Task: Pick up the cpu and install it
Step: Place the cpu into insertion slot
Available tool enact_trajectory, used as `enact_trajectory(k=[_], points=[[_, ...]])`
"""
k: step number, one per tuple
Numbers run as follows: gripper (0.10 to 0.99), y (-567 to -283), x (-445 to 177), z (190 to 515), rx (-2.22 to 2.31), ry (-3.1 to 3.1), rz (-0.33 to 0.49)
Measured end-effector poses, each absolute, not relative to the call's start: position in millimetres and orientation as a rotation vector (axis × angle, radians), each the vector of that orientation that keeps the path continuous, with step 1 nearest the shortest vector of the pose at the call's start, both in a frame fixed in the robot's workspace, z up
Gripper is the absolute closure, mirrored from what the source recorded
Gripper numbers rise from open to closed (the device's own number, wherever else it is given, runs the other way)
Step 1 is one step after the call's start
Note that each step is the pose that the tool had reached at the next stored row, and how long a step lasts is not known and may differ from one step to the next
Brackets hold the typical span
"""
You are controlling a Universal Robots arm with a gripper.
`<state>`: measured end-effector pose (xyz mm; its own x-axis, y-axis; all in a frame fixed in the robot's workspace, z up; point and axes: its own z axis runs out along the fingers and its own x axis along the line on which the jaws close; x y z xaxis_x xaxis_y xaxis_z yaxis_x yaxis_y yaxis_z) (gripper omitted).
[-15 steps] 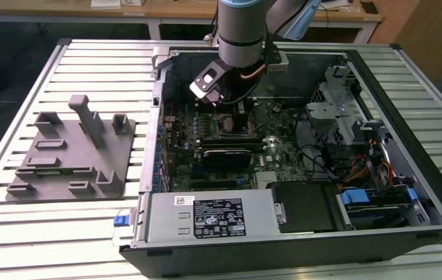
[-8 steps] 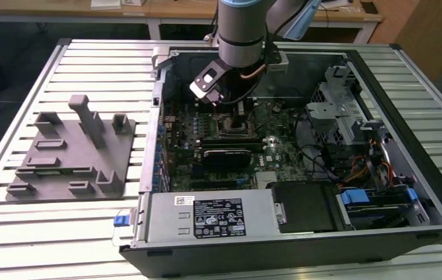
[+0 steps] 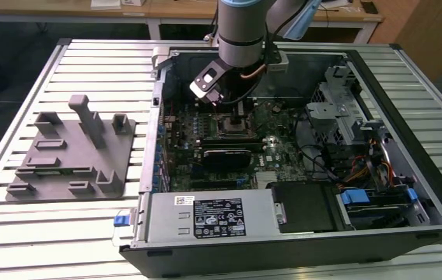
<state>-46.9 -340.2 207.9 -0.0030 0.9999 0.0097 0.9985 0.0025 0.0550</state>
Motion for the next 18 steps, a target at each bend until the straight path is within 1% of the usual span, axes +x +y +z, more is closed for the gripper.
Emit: enact_trajectory(k=[9,18], points=[[0.98,-340.2,-46.9,213.4,2.195,2.201,0.071],[0.98,-340.2,-46.9,234.8,2.195,2.201,0.072]])
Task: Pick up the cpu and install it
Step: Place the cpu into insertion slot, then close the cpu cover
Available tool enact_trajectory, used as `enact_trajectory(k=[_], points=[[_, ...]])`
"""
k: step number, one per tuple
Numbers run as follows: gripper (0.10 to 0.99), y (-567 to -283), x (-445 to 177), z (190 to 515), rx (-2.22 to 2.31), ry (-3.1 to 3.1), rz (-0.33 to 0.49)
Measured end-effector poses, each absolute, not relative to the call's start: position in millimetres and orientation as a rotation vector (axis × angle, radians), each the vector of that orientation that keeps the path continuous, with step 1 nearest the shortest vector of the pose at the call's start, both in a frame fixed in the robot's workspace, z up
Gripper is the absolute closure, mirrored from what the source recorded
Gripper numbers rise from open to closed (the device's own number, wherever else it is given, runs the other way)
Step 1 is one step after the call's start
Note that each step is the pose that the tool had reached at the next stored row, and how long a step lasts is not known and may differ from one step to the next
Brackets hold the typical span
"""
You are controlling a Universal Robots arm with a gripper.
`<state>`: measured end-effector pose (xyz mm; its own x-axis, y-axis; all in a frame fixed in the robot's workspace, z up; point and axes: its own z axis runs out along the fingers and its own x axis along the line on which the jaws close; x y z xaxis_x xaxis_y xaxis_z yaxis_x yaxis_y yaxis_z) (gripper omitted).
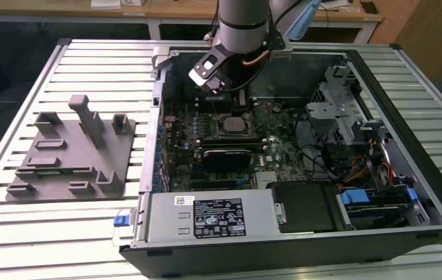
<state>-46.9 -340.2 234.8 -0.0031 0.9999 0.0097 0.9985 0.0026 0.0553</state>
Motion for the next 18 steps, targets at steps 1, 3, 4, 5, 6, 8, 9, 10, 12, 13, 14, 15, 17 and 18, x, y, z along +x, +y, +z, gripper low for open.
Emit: enact_trajectory(k=[1,3,4,5,6,8,9,10,12,13,14,15,17,18], points=[[0.98,-340.2,-46.9,237.7,2.195,2.201,0.072],[0.98,-340.2,-47.1,243.5,2.195,2.201,0.073],[0.98,-340.2,-47.2,246.2,2.195,2.2,0.073],[0.98,-340.2,-47.4,249.0,2.194,2.2,0.073],[0.98,-340.2,-47.6,251.6,2.194,2.2,0.074],[0.98,-340.2,-47.8,255.5,2.193,2.199,0.075],[0.98,-340.2,-47.7,256.1,2.193,2.199,0.076],[0.98,-340.2,-47.7,256.2,2.193,2.199,0.077],[0.98,-340.2,-47.2,256.3,2.193,2.199,0.076],[0.98,-340.2,-46.8,256.3,2.193,2.199,0.076],[0.98,-340.2,-46.8,256.3,2.193,2.199,0.076],[0.98,-340.2,-46.7,256.3,2.193,2.199,0.076],[0.98,-340.2,-46.7,256.3,2.193,2.199,0.076],[0.98,-340.2,-46.7,256.3,2.193,2.199,0.076]])
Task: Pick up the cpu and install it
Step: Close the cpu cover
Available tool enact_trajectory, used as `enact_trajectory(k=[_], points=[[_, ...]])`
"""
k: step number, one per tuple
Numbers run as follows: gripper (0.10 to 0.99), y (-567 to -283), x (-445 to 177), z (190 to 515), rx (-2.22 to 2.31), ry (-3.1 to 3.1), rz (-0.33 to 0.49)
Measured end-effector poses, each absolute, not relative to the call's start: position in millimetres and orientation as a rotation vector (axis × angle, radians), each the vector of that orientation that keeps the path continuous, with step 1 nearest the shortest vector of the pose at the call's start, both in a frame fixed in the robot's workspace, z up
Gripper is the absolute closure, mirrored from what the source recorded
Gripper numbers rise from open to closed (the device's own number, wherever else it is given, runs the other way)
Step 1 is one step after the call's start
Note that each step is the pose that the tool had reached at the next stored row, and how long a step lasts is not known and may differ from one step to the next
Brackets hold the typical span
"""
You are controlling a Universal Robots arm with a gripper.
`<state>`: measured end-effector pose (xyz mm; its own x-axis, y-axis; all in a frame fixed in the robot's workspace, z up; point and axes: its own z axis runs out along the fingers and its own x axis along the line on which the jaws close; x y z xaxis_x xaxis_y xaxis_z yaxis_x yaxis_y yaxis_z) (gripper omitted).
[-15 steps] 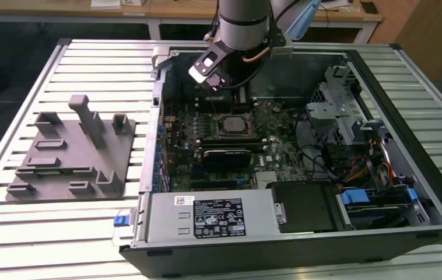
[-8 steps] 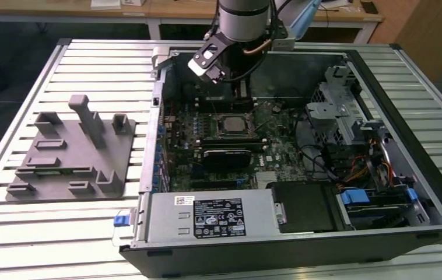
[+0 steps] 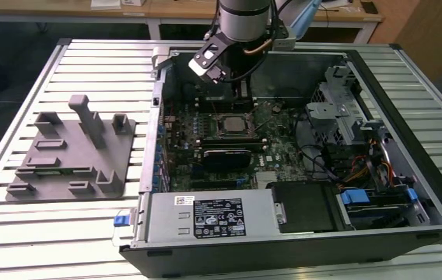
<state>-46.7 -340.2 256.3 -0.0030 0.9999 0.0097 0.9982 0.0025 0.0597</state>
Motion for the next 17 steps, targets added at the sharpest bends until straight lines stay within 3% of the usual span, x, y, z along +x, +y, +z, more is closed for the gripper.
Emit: enact_trajectory(k=[17], points=[[0.98,-340.2,-46.4,265.7,2.192,2.199,0.077]])
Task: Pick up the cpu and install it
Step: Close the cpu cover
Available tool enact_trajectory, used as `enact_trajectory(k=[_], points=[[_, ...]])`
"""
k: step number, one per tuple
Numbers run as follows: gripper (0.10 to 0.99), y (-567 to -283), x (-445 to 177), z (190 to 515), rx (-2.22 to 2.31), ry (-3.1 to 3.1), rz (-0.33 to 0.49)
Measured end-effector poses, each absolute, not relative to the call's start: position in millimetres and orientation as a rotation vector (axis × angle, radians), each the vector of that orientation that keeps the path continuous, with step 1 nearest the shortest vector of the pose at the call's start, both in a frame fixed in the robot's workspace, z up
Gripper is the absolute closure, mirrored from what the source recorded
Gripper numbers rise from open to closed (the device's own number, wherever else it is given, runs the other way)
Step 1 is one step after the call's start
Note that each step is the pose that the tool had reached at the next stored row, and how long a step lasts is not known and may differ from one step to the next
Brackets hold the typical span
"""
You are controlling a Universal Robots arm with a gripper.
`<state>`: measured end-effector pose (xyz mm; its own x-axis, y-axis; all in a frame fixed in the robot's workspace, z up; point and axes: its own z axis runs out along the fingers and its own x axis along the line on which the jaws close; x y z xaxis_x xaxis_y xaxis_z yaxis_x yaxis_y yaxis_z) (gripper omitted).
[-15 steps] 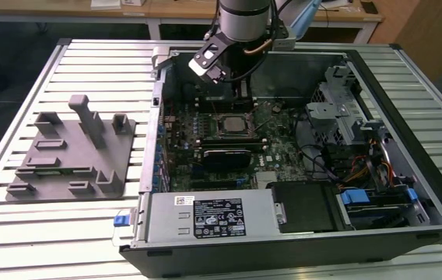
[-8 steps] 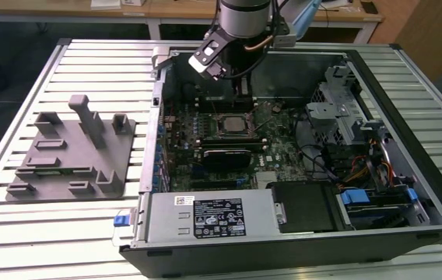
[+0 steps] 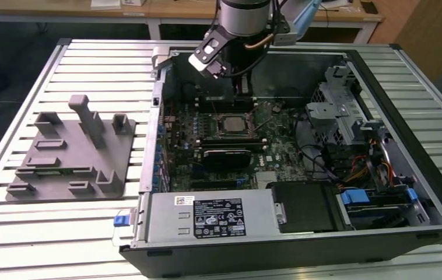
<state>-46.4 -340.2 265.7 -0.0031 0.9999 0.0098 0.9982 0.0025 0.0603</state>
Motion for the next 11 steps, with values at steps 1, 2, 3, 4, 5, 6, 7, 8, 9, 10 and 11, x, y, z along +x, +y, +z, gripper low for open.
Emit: enact_trajectory(k=[1,2,3,4,5,6,7,8,9,10,11], points=[[0.98,-340.2,-45.6,265.7,2.192,2.199,0.077],[0.98,-340.2,-44.7,265.8,2.192,2.199,0.077],[0.98,-340.2,-43.4,265.7,2.192,2.199,0.077],[0.98,-340.2,-41.9,265.7,2.193,2.199,0.077],[0.98,-340.2,-40.0,265.7,2.193,2.199,0.077],[0.98,-340.2,-37.7,265.7,2.193,2.199,0.077],[0.98,-340.2,-35.0,265.7,2.193,2.199,0.077],[0.98,-340.2,-32.1,265.7,2.193,2.199,0.077],[0.98,-340.2,-29.0,265.7,2.193,2.199,0.077],[0.98,-340.2,-25.6,265.7,2.193,2.199,0.077],[0.98,-340.2,-21.9,265.7,2.193,2.199,0.077]])
